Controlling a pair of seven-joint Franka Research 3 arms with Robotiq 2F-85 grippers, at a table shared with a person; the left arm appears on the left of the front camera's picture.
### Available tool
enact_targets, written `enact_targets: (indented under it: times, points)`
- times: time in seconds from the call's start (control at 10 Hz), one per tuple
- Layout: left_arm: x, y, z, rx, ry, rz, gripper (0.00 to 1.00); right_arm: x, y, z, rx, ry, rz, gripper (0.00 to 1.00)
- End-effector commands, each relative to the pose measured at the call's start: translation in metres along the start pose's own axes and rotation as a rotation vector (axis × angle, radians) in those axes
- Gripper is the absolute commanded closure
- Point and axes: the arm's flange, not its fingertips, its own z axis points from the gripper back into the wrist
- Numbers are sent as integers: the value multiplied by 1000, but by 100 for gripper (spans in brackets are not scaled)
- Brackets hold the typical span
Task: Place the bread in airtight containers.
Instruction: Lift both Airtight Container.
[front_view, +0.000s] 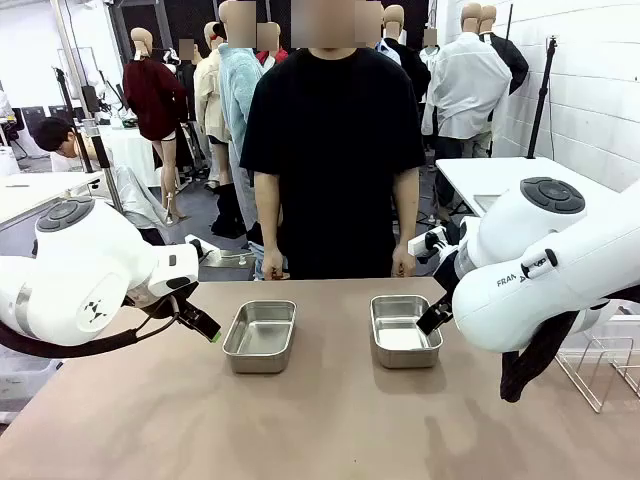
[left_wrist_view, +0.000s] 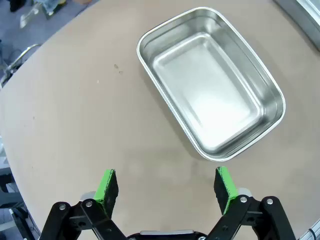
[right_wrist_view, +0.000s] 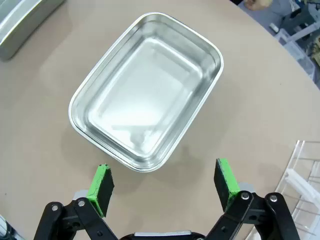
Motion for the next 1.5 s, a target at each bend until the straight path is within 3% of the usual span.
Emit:
enact_targets:
  times: [0.0, 1.2, 1.3, 1.4]
  points:
    - [0, 0, 0, 0, 0, 0, 0, 0, 0, 0, 0, 0, 0, 0]
    - [0, 0, 0, 0, 0, 0, 0, 0, 0, 0, 0, 0, 0, 0]
    - [0, -1, 0, 0, 0, -2, 0, -2, -9, 21, -53, 8, 32, 0]
    - [8, 9, 37, 19, -52, 2, 0, -4, -28, 51, -74, -27, 8, 0]
